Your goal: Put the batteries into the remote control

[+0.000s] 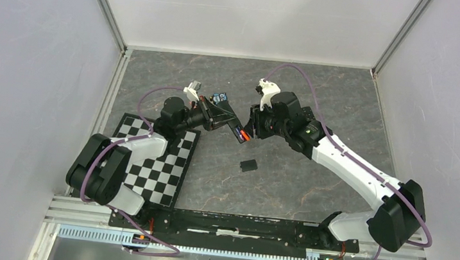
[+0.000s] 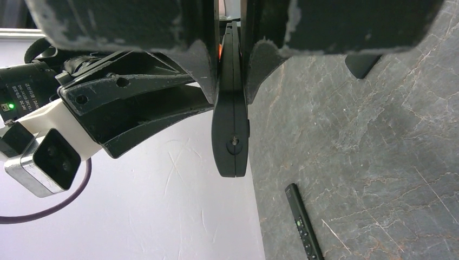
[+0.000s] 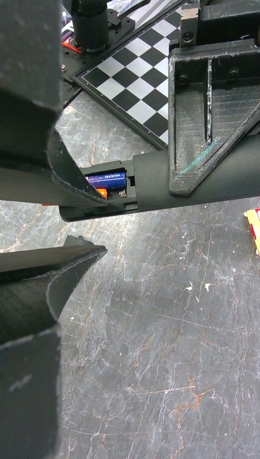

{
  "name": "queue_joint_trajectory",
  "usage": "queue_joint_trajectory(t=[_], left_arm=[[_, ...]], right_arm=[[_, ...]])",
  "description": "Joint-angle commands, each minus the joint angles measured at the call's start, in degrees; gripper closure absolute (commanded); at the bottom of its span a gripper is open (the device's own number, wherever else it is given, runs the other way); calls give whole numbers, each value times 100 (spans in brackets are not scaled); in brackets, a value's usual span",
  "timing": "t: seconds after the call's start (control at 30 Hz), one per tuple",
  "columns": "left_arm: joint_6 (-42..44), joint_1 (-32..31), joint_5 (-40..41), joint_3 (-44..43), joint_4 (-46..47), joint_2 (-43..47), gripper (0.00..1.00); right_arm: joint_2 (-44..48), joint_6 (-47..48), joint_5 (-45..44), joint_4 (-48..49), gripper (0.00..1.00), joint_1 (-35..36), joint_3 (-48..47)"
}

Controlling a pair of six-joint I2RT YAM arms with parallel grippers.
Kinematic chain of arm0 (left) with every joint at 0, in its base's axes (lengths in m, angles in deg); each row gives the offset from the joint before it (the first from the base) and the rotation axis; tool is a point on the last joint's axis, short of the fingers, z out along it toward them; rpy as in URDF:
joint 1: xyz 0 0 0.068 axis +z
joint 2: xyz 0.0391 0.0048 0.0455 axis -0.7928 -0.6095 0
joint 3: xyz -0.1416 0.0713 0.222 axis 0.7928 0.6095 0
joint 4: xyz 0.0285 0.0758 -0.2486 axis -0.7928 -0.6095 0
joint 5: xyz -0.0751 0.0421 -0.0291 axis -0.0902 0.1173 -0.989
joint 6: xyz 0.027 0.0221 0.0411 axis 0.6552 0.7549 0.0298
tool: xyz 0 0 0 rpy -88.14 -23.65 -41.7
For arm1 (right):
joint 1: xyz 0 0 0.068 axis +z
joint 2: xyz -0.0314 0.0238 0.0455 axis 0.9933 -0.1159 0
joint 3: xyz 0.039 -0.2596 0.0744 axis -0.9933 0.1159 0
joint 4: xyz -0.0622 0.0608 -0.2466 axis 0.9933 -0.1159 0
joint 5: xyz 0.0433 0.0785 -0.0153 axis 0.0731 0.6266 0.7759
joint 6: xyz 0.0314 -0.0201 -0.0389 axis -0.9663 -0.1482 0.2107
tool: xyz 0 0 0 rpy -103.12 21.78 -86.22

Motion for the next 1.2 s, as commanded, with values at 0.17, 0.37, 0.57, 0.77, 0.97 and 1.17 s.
queue_joint_trajectory(t=[0.17, 0.37, 0.57, 0.77, 0.97, 1.17], left_arm=[[-276, -9, -149, -85, 230, 13, 98], [-658, -12, -128, -78, 388, 25, 98], [-1650, -7, -55, -2, 1047, 46, 98], [-2431, -12, 60, 87, 1616, 39, 98], [-3695, -26, 429, 246, 2588, -156, 98], [-4143, -108, 555, 373, 2731, -136, 98]], right_arm=[[590, -225, 41, 749, 46, -17, 145], [1342, -1021, -35, 2116, 32, -68, 1139], [2294, -2155, -312, 4166, 2, -64, 2682], [2691, -2774, -360, 5510, 2, -65, 3421], [2645, -2944, -111, 6544, 2, -64, 3627], [2363, -3288, -87, 6831, 2, -65, 3452]])
